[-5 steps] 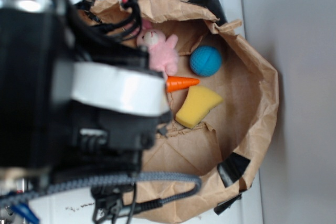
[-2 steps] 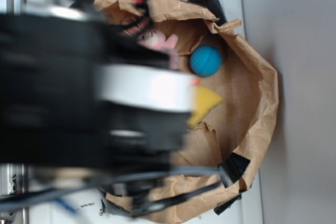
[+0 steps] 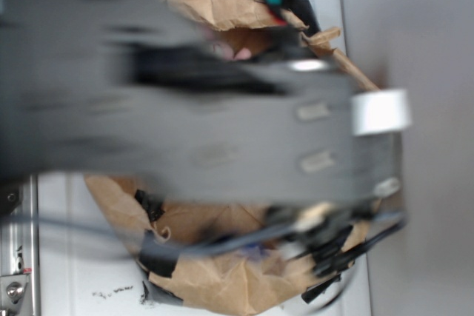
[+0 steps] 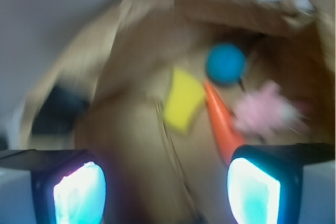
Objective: Grab the green sponge.
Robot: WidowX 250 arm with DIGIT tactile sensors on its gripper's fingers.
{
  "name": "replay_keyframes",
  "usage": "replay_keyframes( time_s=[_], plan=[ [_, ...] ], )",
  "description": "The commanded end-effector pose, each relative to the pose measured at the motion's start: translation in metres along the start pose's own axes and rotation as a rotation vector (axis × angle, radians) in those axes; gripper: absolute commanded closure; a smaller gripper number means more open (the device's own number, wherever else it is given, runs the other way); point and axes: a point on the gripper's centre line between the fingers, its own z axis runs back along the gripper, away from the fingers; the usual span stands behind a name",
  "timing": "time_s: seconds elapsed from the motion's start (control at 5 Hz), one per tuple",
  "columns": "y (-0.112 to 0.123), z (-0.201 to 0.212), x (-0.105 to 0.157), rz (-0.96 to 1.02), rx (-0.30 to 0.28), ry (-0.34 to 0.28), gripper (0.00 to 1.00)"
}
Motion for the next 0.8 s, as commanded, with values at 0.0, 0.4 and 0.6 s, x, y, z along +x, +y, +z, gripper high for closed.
replay_keyframes(
  time_s=[0.0, 0.4, 0.6],
  plan=[
    [0.003, -0.03, 0.051, 0.212, -0.011, -0.164, 0.0],
    [0.001, -0.01, 0.037, 0.112, -0.059, -0.156, 0.0],
    [0.001, -0.01, 0.037, 0.112, -0.059, -0.156, 0.0]
  ],
)
